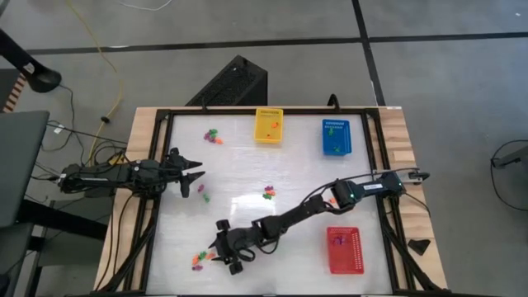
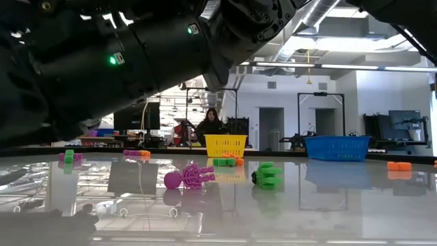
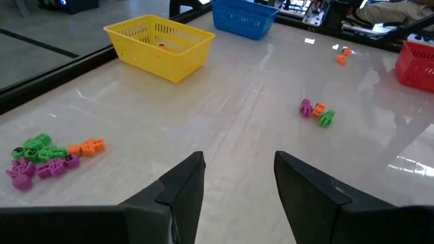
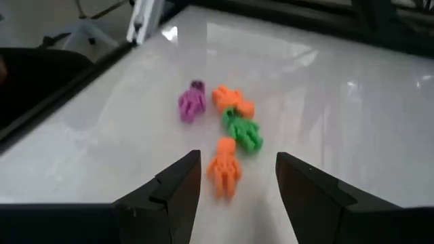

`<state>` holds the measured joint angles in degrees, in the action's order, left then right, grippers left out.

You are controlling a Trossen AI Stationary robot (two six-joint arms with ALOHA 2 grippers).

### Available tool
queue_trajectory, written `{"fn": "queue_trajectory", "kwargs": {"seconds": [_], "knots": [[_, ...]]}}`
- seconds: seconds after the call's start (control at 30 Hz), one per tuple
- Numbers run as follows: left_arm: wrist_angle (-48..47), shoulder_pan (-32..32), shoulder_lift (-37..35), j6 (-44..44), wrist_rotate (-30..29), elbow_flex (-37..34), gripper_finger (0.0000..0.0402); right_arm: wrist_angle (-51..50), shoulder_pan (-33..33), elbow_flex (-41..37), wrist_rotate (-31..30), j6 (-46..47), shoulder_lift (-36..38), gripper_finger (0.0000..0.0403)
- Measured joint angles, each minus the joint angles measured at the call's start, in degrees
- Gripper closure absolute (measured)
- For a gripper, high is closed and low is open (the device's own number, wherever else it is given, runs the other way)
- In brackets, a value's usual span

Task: Sort Halloween decoration
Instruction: Put the orange skeleton toy into the yellow bin

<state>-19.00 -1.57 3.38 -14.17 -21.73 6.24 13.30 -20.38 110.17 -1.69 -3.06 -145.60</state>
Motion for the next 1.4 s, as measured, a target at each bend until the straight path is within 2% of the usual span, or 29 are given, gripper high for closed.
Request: {"fn": "queue_trajectory", "kwargs": {"seconds": [0.2,0.37,0.5,0.73,0.83,0.93,1.13,1.4], "knots": [[0.0,0.0,0.0,0.0,0.0,0.0,0.0233,1.5,0.3,0.5,1.8,0.6,-1.6,0.0182],[0.0,0.0,0.0,0.0,0.0,0.0,0.0233,3.0,1.0,1.4,4.3,6.3,-4.0,0.0198],[0.0,0.0,0.5,0.0,0.0,0.0,0.0233,2.8,1.4,1.6,5.0,5.4,-4.0,0.0242],[0.0,0.0,0.7,0.0,0.0,0.0,0.0233,1.1,1.5,2.4,4.6,2.9,-3.6,0.0354],[0.0,0.0,0.7,0.0,0.0,0.0,0.0233,-0.9,1.9,2.3,4.9,0.7,-2.3,0.0371],[0.0,0.0,0.7,0.0,0.0,0.0,0.0233,-5.9,2.5,2.1,5.0,-1.4,0.9,0.0371],[0.0,0.0,0.7,0.0,0.0,0.0,0.0233,-25.7,4.8,2.3,4.4,-5.0,11.3,0.0349],[0.0,0.0,0.7,0.0,0.0,0.0,0.0233,-50.7,11.1,2.3,-3.8,-10.8,25.4,0.0359]]}}
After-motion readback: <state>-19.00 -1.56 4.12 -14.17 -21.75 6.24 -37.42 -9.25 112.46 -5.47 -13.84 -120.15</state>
